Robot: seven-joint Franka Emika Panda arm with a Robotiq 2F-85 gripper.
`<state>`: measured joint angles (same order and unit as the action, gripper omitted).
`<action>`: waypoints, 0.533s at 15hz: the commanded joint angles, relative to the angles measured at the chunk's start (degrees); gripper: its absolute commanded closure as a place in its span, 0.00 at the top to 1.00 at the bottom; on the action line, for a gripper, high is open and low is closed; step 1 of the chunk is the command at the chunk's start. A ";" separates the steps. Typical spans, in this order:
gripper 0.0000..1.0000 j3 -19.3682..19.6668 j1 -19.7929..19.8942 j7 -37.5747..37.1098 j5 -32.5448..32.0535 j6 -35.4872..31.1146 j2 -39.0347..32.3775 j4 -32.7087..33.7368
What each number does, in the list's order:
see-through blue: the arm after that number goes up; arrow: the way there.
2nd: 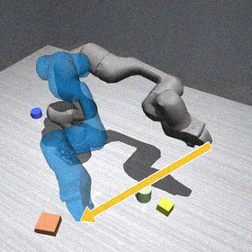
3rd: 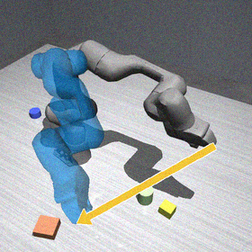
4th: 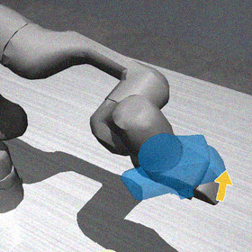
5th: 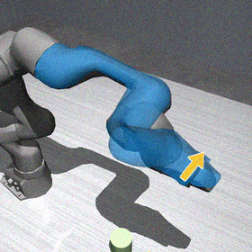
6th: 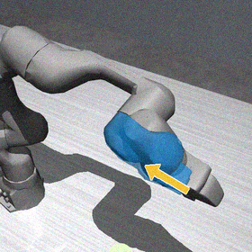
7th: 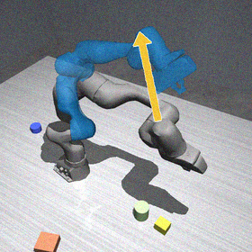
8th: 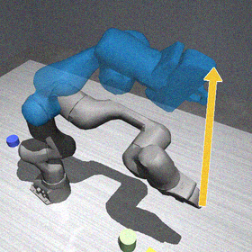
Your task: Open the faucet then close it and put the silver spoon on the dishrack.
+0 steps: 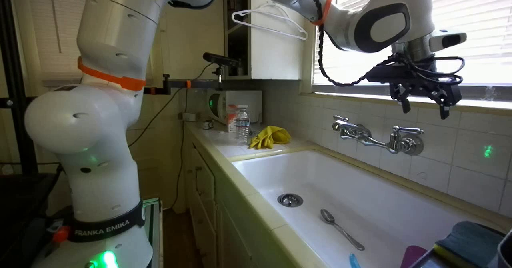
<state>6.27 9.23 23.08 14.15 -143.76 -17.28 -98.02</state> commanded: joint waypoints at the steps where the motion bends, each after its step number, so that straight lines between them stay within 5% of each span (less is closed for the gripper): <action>1: 1.00 -3.72 3.28 2.95 2.16 -3.29 -5.11 5.23; 8: 1.00 -8.58 6.50 5.11 1.47 -4.88 -10.91 10.86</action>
<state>-0.16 14.09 26.41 15.28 -148.97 -25.13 -90.71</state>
